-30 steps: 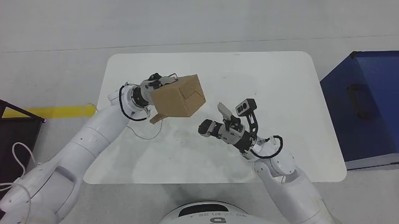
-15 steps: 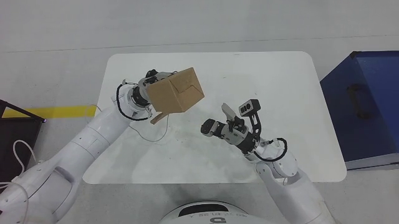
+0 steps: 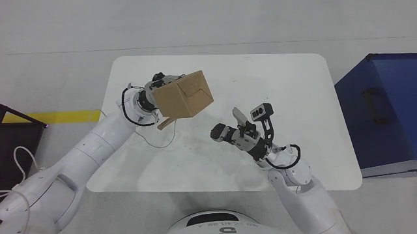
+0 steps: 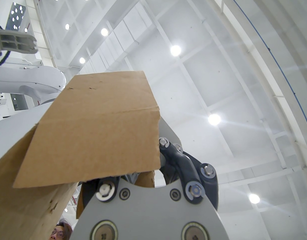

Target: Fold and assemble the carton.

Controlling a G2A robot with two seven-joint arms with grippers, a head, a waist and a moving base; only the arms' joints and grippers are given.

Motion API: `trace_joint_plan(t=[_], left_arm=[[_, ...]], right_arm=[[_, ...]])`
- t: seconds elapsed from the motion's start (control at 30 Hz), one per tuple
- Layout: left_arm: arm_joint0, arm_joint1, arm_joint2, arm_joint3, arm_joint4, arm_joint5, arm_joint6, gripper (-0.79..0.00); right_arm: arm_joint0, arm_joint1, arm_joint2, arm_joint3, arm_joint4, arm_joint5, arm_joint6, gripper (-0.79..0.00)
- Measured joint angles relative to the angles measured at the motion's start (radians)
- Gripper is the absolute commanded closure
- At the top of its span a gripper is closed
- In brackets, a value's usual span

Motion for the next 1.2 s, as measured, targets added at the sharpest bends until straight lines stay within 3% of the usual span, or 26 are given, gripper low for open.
trace_joint_plan(t=[0.53, 0.7, 0.9, 1.07, 1.2], left_arm=[[-0.004, 0.003, -0.013, 0.01, 0.029, -0.028, 0.029, 0.0], [0.004, 0.026, -0.075, 0.013, 0.263, -0.225, 0.183, 0.0], [0.02, 0.073, -0.175, -0.022, 0.527, -0.349, 0.305, 0.0], [0.021, 0.119, -0.228, -0.115, 0.843, -0.329, 0.395, 0.0], [0.011, 0.154, -0.244, -0.235, 1.181, -0.216, 0.479, 0.0]], right_arm=[[0.0, 0.0, 0.0, -0.001, -0.002, 0.001, -0.003, -0.785], [-0.005, 0.0, -0.006, -0.012, -0.043, -0.009, -0.038, -0.785], [-0.018, 0.0, -0.004, -0.022, -0.064, -0.031, -0.072, -0.785], [-0.025, 0.001, -0.004, -0.029, -0.086, -0.038, -0.097, -0.785], [-0.027, 0.001, -0.01, -0.032, -0.102, -0.035, -0.114, -0.785]])
